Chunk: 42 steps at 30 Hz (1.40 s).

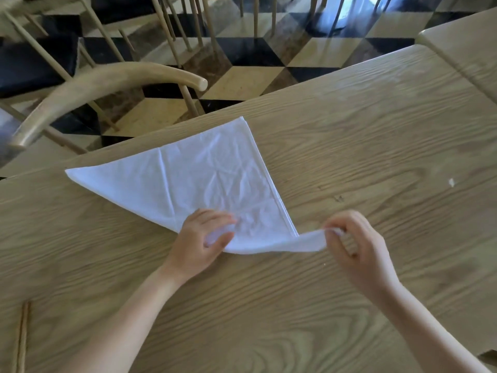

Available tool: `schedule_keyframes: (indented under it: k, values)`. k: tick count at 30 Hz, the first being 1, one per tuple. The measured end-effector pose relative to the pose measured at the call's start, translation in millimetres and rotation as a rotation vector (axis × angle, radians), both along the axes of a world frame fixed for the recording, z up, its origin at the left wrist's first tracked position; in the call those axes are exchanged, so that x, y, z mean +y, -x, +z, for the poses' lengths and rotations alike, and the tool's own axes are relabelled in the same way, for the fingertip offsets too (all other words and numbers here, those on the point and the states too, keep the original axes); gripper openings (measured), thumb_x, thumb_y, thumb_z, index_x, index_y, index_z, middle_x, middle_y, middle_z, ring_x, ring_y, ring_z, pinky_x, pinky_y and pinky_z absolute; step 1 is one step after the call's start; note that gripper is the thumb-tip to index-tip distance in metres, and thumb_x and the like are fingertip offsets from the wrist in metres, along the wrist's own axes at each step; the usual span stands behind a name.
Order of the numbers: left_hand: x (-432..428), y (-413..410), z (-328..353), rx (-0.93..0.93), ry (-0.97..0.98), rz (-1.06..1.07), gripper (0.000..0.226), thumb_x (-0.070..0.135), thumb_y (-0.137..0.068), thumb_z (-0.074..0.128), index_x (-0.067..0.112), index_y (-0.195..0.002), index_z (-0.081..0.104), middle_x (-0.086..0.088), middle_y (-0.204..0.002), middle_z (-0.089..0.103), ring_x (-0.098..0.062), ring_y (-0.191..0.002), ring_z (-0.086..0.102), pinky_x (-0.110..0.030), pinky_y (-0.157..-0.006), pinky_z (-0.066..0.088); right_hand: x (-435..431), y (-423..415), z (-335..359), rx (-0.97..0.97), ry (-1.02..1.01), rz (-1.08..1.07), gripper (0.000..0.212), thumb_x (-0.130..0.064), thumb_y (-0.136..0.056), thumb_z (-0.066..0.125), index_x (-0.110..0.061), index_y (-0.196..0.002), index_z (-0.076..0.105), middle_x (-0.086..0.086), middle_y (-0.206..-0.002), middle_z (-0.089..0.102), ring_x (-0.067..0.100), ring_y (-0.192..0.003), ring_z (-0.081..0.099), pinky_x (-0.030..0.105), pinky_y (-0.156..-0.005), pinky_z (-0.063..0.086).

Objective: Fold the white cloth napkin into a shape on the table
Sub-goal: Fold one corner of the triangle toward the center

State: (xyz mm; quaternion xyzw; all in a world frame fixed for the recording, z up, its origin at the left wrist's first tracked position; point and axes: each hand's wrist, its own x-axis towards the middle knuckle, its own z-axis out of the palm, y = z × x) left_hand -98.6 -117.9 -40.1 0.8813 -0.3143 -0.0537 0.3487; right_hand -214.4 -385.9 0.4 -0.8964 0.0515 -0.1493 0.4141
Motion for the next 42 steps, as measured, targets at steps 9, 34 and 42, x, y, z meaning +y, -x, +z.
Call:
schedule_keyframes:
  k: [9,34,42]
  values:
    - [4,-9,0,0.050,0.082,0.108,0.051,0.058,-0.089,0.041,0.015,-0.083,0.066,-0.002,-0.079,0.063,-0.010,-0.077,0.051,-0.033,-0.074,0.043,11,-151,3,0.127,-0.158,-0.078,0.016,-0.009,-0.085,0.055,-0.022,-0.087,0.065,-0.005,-0.084,0.064,0.000,-0.065,0.053,0.004,-0.064,0.039]
    - [16,11,-3,0.012,-0.120,0.676,0.019,0.013,-0.079,0.069,0.021,-0.096,0.062,0.014,-0.077,0.056,-0.020,-0.078,0.052,-0.025,-0.075,0.027,62,-279,-42,0.220,0.011,-0.183,0.025,-0.011,-0.080,0.049,-0.015,-0.100,0.064,-0.006,-0.086,0.058,0.020,-0.094,0.053,0.035,-0.086,0.045]
    - [2,9,-6,-0.220,-0.240,0.368,0.045,0.021,-0.092,0.040,0.013,-0.135,0.044,-0.006,-0.136,0.051,-0.022,-0.126,0.043,-0.037,-0.103,0.031,73,-255,-27,0.062,0.237,-0.136,0.036,-0.022,-0.093,0.043,-0.006,-0.123,0.052,0.015,-0.122,0.055,0.032,-0.114,0.045,0.036,-0.095,0.035]
